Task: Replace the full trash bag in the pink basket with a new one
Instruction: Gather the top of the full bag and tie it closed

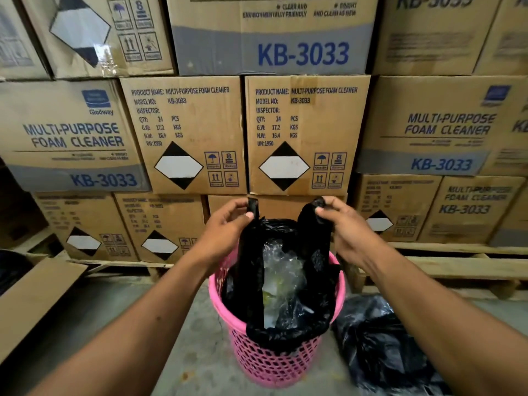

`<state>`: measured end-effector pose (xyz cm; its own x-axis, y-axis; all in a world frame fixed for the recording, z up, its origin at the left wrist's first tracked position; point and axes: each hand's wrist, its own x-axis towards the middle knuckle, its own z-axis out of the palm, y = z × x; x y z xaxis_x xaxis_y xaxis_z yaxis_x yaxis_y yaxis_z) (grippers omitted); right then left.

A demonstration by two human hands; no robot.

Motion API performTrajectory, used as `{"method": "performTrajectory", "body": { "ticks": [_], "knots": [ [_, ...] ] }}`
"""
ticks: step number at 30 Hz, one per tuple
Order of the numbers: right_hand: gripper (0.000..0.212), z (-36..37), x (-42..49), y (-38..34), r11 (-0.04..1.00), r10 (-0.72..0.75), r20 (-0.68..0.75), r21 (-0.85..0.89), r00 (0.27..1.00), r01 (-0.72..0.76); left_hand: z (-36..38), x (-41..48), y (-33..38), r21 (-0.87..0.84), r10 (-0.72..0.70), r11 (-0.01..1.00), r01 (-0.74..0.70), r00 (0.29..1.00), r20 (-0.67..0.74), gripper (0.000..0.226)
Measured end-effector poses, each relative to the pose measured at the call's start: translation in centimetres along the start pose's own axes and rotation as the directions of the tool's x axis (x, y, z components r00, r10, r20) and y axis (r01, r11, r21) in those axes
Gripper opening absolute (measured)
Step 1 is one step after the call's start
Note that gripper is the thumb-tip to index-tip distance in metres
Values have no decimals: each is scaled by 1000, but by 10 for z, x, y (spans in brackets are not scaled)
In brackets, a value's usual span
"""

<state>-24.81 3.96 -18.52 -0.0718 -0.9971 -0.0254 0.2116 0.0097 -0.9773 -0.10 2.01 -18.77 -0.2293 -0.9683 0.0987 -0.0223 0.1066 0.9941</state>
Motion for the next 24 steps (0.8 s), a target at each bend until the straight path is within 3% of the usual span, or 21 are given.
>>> {"method": "performTrajectory", "body": {
  "ticks": [3,6,12,15,18,24],
  "knots": [
    [32,15,5,19,999,21,3,27,1000,-21,17,-5,-9,-61,-69,996,71,997,36,43],
    [36,29,10,39,998,-4,-2,-58,1000,4,32,-8,-21,-32,-39,999,39,999,-8,49],
    [45,40,23,57,988,23,-46,-155,999,-30,28,6,-37,-142,-33,989,31,999,-16,6],
    [25,47,25,64,990,16,-51,-138,999,-23,26,11,-44,-221,-31,974,49,996,86,6],
    [26,50,27,69,980,-9,-44,-200,999,0,26,17,-52,-248,-34,965,87,977,211,5],
    [14,49,25,70,990,-14,89,-137,996,26,29,32,-71,-209,-133,969,128,991,-11,34]
  ]
}}
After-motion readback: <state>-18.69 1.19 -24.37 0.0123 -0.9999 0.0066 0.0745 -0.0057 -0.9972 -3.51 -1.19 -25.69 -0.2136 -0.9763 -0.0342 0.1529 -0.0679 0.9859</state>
